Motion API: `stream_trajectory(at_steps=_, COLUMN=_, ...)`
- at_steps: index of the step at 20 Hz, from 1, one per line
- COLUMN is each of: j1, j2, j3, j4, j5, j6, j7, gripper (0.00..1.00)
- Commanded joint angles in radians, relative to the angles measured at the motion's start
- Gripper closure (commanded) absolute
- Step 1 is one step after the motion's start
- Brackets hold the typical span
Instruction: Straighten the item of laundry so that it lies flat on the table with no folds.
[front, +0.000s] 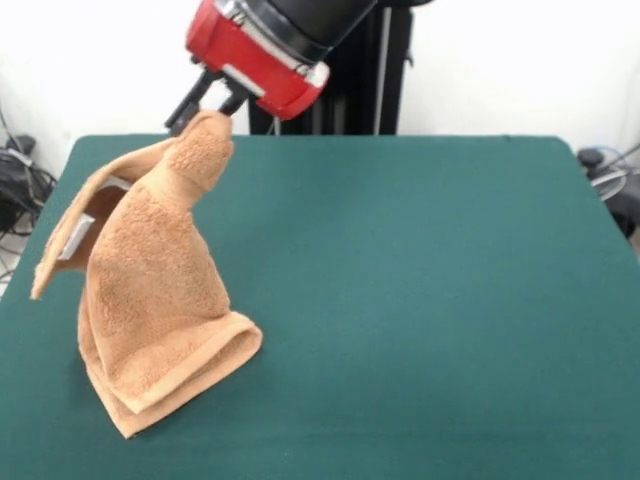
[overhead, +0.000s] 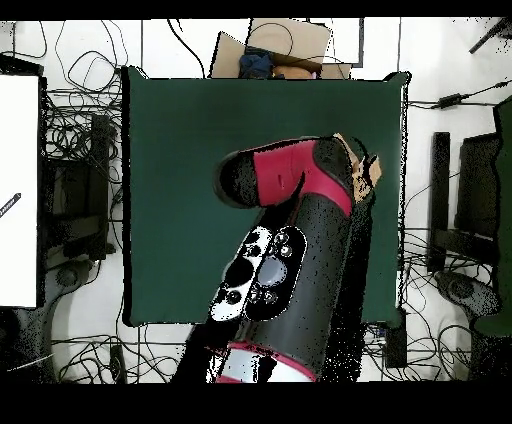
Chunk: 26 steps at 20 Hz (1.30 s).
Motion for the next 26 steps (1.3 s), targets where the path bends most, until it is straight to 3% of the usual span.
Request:
stream_trajectory(at_steps=1, j1=0.077, j2=0.059, j3=-0.043, j4=0.166, j5=0.091, j6=-0.082, j7=0.498, gripper=1.00)
stream_trajectory(at_steps=15, j1=0.121, j2=0.083, j3=-0.058, j4=0.249, j5=0.156, j6=-0.137, j7=0.634, gripper=1.00)
stream_trajectory(at_steps=26, j1=0.165, j2=0.164, j3=-0.081, j4=0.287, j5=0.221, j6=-0.317, j7=0.691, gripper=1.00)
